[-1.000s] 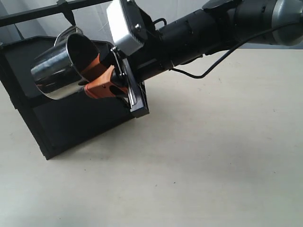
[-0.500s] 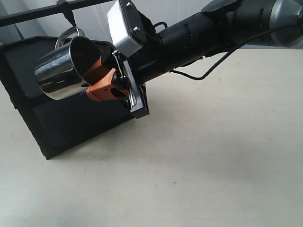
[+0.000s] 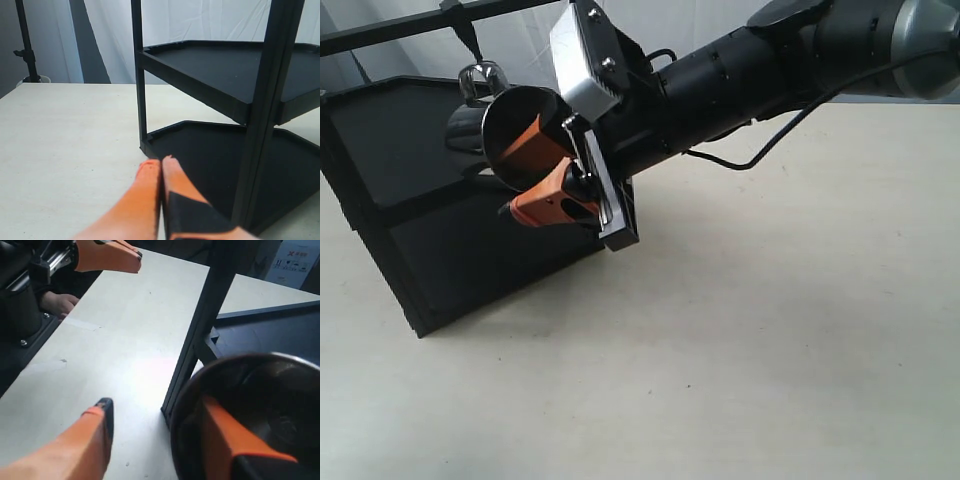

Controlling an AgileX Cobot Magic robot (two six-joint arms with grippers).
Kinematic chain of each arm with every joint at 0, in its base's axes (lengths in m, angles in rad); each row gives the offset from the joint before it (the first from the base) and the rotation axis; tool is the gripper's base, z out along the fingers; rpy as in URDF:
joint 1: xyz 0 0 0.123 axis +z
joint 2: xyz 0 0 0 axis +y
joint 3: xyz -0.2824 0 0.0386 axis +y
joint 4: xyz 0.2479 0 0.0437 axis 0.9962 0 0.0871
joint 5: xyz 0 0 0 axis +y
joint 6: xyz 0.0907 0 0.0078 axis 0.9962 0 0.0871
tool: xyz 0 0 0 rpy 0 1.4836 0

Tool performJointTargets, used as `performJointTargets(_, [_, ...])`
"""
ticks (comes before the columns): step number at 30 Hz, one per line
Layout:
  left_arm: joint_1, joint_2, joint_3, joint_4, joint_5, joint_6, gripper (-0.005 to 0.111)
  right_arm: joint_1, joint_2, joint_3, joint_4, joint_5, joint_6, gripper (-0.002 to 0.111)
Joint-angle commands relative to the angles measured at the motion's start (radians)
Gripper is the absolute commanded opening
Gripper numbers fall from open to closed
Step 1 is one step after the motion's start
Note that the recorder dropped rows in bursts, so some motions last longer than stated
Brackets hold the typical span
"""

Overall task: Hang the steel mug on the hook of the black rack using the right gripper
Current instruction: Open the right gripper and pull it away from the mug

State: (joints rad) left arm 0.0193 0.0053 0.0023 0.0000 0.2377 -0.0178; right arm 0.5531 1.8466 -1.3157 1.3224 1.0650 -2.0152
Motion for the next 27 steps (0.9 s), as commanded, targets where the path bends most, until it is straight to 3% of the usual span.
performJointTargets(1, [-0.001,-0.005,-0.002,0.005,-0.007,0.001,0.002,-0.004,-0.012,0.003,-0.002,0.007,0.003,0.050])
performJointTargets(27, [-0.001,-0.005,-0.002,0.005,-0.007,0.001,0.002,-0.004,-0.138,0.003,-0.177,-0.082,0.158,0.050])
